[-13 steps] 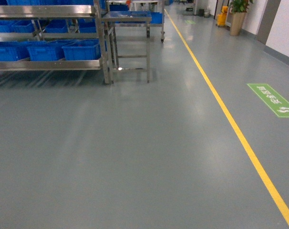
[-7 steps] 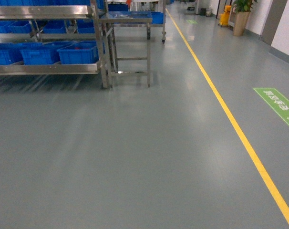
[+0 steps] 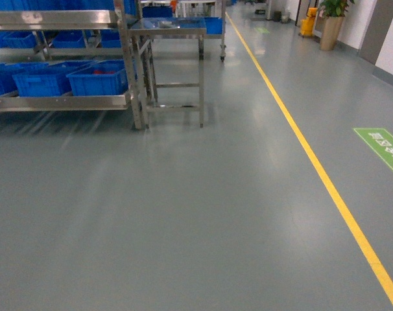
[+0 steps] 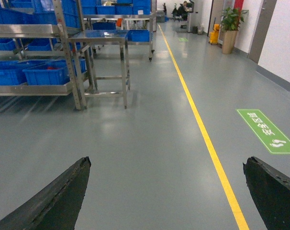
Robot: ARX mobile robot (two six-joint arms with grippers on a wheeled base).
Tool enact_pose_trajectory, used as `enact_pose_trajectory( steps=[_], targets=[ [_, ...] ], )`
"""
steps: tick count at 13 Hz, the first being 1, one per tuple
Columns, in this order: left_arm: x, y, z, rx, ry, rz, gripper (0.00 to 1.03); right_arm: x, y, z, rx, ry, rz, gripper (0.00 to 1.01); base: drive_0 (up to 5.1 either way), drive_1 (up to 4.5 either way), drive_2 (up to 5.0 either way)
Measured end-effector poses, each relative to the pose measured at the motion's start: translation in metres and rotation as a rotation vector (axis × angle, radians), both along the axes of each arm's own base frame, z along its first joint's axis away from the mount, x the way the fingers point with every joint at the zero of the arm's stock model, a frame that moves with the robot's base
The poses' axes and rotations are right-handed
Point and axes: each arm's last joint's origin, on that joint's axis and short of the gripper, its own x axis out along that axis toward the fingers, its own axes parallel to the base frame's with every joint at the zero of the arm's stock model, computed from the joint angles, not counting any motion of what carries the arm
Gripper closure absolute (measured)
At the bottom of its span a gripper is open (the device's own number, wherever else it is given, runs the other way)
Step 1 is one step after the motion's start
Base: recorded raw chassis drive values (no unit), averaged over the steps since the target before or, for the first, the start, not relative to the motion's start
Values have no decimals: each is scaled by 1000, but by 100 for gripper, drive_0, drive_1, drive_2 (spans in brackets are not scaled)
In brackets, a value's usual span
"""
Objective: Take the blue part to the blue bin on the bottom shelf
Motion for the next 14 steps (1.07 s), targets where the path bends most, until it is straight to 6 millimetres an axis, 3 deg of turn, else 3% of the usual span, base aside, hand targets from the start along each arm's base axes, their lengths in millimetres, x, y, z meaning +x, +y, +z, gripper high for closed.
enact_pose_trajectory(
  steps=[14],
  targets=[
    [0, 0, 0, -2, -2, 0, 60, 0, 0, 0, 0, -4, 0, 3, 0, 421, -421]
  ],
)
